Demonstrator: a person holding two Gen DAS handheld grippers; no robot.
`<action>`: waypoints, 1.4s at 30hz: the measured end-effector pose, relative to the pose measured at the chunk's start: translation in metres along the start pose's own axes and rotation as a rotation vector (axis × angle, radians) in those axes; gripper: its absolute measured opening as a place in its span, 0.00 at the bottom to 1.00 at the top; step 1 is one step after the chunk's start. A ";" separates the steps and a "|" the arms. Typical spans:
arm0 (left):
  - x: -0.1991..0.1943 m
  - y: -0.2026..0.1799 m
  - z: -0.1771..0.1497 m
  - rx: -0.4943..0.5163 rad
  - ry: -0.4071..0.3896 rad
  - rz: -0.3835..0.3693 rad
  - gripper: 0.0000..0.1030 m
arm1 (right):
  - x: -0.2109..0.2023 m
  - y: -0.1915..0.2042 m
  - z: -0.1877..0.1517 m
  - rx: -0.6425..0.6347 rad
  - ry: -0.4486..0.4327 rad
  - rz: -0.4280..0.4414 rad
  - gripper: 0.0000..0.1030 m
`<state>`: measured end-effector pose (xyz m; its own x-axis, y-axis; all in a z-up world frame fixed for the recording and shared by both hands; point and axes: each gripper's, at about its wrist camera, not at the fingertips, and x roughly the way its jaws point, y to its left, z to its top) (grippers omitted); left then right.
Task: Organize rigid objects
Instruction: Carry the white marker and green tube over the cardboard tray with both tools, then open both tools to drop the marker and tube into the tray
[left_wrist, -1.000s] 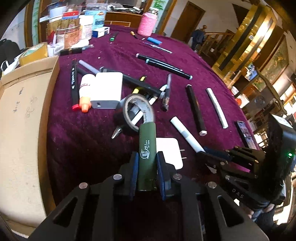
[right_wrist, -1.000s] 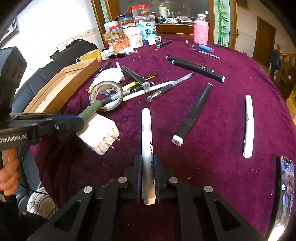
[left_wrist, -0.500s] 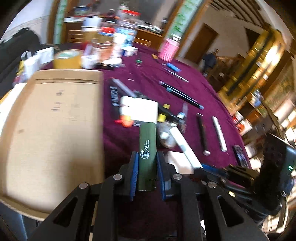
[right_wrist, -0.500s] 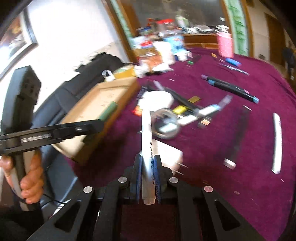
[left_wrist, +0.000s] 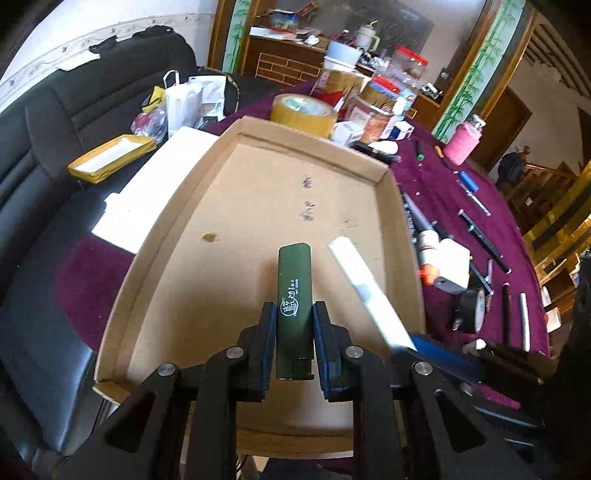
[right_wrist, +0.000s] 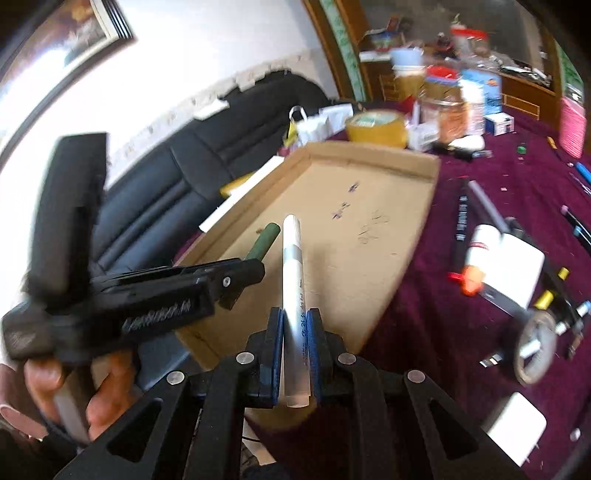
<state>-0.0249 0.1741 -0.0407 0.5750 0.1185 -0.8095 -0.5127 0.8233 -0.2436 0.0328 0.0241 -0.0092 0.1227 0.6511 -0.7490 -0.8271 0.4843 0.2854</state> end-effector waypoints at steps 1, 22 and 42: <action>0.002 0.003 0.000 0.000 0.004 0.007 0.18 | 0.008 0.003 0.004 -0.012 0.015 -0.023 0.13; 0.025 0.013 -0.006 0.028 0.060 0.076 0.19 | 0.058 0.018 0.008 -0.112 0.170 -0.158 0.15; -0.036 -0.046 -0.010 0.102 -0.167 -0.105 0.77 | -0.072 -0.019 -0.062 0.056 -0.197 0.036 0.54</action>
<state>-0.0282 0.1262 -0.0056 0.7239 0.1120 -0.6808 -0.3816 0.8871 -0.2598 0.0057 -0.0678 0.0024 0.2030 0.7676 -0.6079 -0.8020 0.4865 0.3465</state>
